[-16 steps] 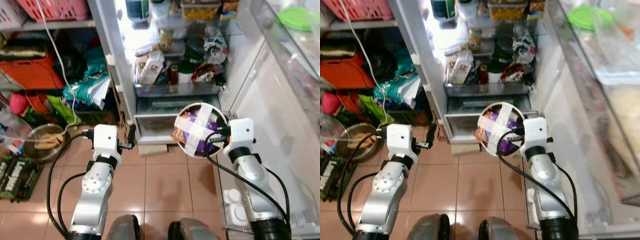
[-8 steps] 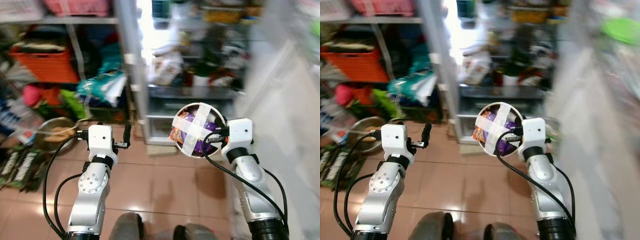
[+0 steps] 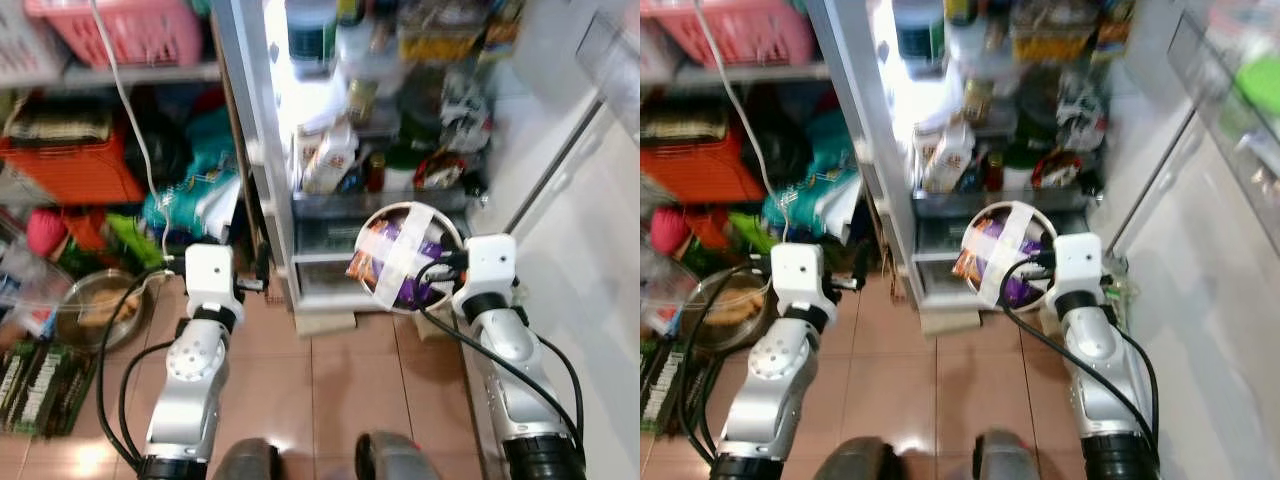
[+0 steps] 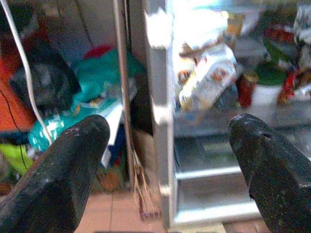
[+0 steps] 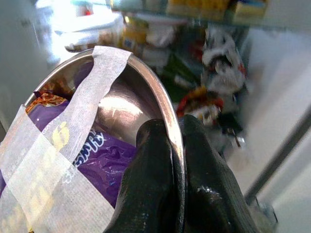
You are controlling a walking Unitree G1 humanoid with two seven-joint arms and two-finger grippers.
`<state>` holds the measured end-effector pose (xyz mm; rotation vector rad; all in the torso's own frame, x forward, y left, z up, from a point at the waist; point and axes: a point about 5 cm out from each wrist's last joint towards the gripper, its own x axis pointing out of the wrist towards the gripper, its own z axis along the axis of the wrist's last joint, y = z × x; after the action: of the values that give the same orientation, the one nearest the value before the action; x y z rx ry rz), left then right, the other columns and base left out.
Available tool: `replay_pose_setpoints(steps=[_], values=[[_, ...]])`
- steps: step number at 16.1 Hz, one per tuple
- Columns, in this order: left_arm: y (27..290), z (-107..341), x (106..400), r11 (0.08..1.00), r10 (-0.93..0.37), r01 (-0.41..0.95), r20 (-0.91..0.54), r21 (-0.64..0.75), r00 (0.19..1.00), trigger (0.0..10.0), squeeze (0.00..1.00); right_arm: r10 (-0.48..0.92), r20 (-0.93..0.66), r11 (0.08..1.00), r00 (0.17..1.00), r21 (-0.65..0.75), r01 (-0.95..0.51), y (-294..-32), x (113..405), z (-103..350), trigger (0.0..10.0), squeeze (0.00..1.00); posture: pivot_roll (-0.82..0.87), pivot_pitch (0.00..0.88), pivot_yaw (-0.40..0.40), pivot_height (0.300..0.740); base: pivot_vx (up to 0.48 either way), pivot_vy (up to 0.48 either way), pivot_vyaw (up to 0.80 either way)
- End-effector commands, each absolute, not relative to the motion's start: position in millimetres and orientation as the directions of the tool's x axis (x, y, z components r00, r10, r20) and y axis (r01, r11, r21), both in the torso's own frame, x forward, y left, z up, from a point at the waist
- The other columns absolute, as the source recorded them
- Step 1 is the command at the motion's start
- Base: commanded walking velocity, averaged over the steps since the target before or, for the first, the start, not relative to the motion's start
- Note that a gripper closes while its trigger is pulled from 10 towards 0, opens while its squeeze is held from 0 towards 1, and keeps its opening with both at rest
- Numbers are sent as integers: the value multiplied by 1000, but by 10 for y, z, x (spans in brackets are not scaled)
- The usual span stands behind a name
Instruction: Restocking fridge
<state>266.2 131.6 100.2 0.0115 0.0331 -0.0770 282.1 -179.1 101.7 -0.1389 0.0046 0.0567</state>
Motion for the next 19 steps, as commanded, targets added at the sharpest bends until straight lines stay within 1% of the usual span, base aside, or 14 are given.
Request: replay_pose_setpoints(steps=[1, 3, 6, 8, 10, 11, 12, 13, 14, 15, 16, 18, 19], values=[[1414, 958, 2636, 998, -49, 51, -52, 29, 997, 10000, 0, 93, 28, 988, 995, -124, -88, -1678, 2848, 1093, 10000, 0, 6, 140, 20, 740, 0, 0, 0], [1417, 946, 2626, 999, -44, 46, -59, 26, 997, 10000, 0, 85, 26, 989, 996, -123, -81, -1695, 2838, 1088, 10000, 0, 4, 139, 20, 740, 0, 0, 0], [1528, 906, 2555, 999, -5, 10, -103, 47, 995, 10000, 0, 48, 31, 994, 998, -102, -45, -1708, 2890, 1082, 10000, 0, 28, 130, 24, 740, 0, 0, -800], [1578, 893, 2524, 999, 10, -3, -127, 53, 992, 10000, 0, 43, 40, 995, 998, -93, -39, -1693, 2940, 1099, 10000, 0, 42, 130, 28, 740, 0, 0, -238], [1613, 834, 2436, 999, -7, 0, -185, -35, 983, 10000, 0, 24, 53, 996, 998, -82, -19, -1704, 3015, 1139, 10000, 0, 53, 131, 29, 740, 0, 0, 0], [1570, 848, 2372, 994, -74, 61, -152, -86, 986, 10000, 0, 12, 51, 997, 999, -72, -8, -1720, 3039, 1142, 10000, 0, 59, 132, 25, 740, 0, 0, -800], [1559, 871, 2349, 994, -82, 72, -128, -85, 988, 10000, 0, 12, 52, 997, 999, -72, -8, -1720, 3044, 1137, 10000, 0, 60, 132, 25, 740, 0, 0, -800], [1543, 889, 2320, 993, -108, 103, -106, -54, 989, 10000, 0, 7, 49, 998, 999, -65, -4, -1717, 3041, 1117, 10000, 0, 63, 130, 25, 740, 0, 0, -800], [1526, 892, 2294, 992, -127, 125, -96, -20, 987, 10000, 0, 0, 41, 998, 999, -55, 2, -1714, 3041, 1078, 10000, 0, 65, 129, 25, 740, 0, 0, -669], [1524, 892, 2279, 991, -131, 130, -98, -16, 987, 10000, 0, -3, 38, 999, 999, -51, 5, -1708, 3041, 1058, 10000, 0, 66, 130, 27, 740, 0, 0, -669], [1553, 886, 2275, 993, -119, 115, -114, -35, 986, 10000, 0, -2, 34, 999, 999, -34, 3, -1656, 3057, 1042, 10000, 0, 69, 130, 28, 740, 0, 0, -675], [1583, 863, 2257, 992, -126, 123, -129, -28, 984, 10000, 0, 6, 49, 1000, 999, -26, -5, -1618, 3080, 1083, 10000, 0, 74, 133, 28, 740, 0, 0, -688], [1636, 777, 2229, 993, -118, 119, -178, -9, 977, 10000, 0, 11, 61, 1000, 998, -24, -9, -1615, 3111, 1116, 10000, 0, 81, 134, 29, 740, 0, 0, -800]])
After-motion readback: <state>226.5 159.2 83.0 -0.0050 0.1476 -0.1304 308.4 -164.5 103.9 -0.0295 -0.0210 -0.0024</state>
